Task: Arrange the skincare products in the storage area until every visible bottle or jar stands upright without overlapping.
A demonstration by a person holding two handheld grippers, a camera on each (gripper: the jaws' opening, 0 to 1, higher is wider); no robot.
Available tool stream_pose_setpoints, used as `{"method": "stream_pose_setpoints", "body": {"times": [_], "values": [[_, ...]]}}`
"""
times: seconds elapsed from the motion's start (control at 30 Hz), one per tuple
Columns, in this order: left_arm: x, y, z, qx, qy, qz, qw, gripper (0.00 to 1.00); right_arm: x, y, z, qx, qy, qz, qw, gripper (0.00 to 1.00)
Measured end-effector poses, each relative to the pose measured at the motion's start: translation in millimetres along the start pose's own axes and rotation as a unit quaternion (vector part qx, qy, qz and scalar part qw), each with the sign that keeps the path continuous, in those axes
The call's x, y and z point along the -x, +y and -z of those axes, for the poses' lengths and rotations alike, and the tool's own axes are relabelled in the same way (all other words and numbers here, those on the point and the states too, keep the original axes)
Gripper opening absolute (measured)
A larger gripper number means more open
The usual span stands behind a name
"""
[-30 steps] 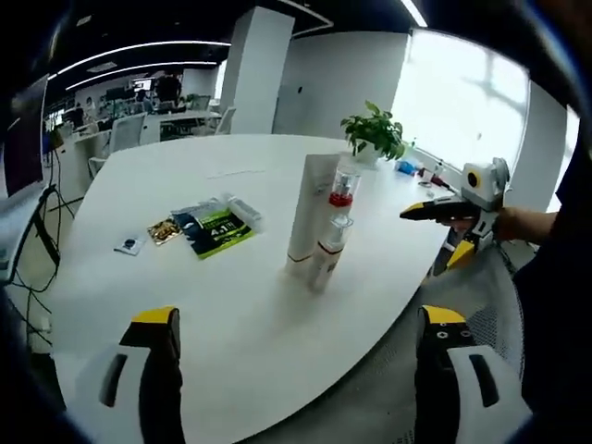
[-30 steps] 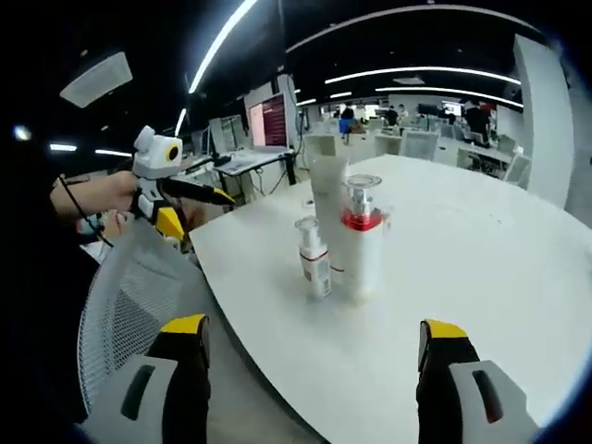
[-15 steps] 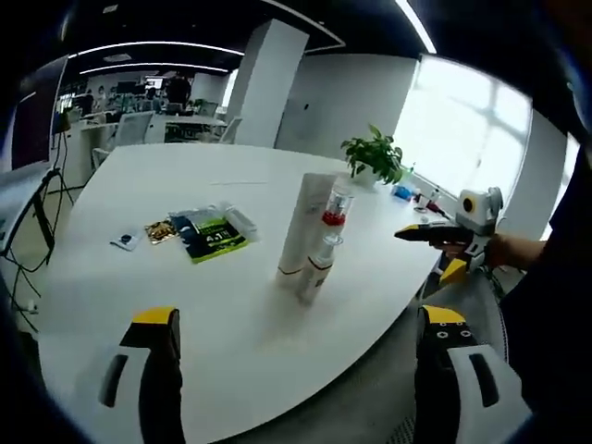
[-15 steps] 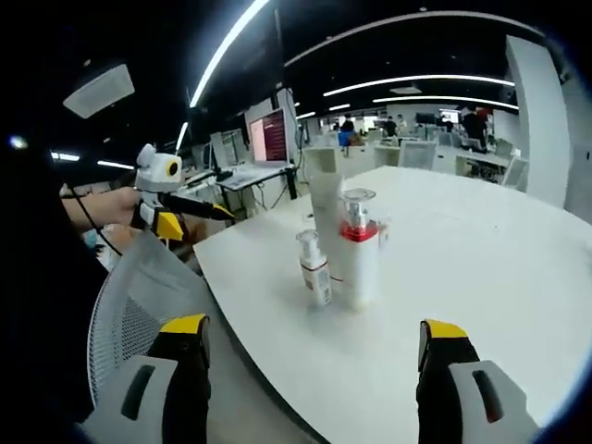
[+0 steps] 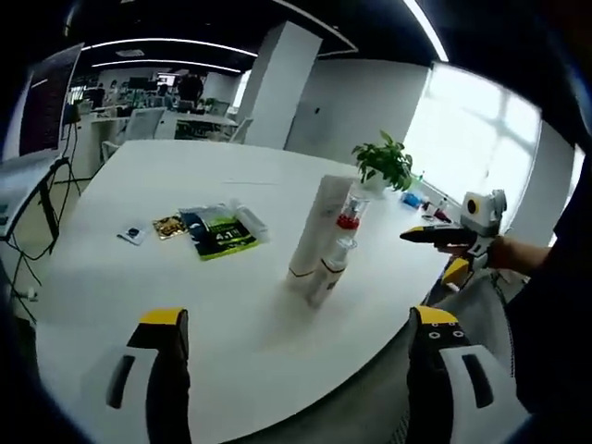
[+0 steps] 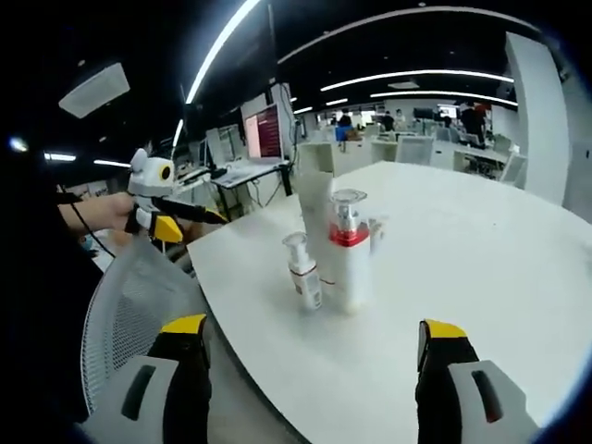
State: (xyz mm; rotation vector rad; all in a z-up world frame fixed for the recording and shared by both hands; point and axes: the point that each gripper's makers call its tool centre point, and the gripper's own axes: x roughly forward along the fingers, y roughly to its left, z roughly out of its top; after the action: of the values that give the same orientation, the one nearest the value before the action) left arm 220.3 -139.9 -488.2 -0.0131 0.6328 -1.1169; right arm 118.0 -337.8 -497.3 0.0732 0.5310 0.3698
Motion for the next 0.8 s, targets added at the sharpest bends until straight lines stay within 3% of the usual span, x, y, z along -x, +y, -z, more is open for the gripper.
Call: {"method": "stream_pose_setpoints", "body": {"times": [0.1, 0.2, 0.33, 0.5, 0.8], "values": [[-3.4, 4.0, 3.7, -0.011, 0.013, 0.001, 0.9999, 0.9, -0.5, -7.6, -5.8, -0.003, 0.001, 0.006, 1.0, 0.95], [-6.8, 2.5, 14.2, -0.019, 0.048, 0.001, 0.9987, 0.87, -1.6, -15.6, -14.5, -0.001, 0.009, 0.009, 0.9999, 0.89], [-10.9, 4.4, 19.7, -0.003, 0.046, 0.004, 0.9989, 0.85, -3.1, -23.7, -31.4, 0.001, 0.005, 0.01, 0.9999, 0.89], [-11.9, 4.7, 21.1, -0.001, 0.054, 0.008, 0.9985, 0.83, -8.6, -36.8, -68.0, 0.005, -0.027, -0.001, 0.9996, 0.91], [-13.8, 13.1, 34.7, -0.015, 0.083, 0.008, 0.9964, 0.81, -21.1, -59.4, -105.8, -0.042, -0.037, -0.015, 0.9983, 0.83]]}}
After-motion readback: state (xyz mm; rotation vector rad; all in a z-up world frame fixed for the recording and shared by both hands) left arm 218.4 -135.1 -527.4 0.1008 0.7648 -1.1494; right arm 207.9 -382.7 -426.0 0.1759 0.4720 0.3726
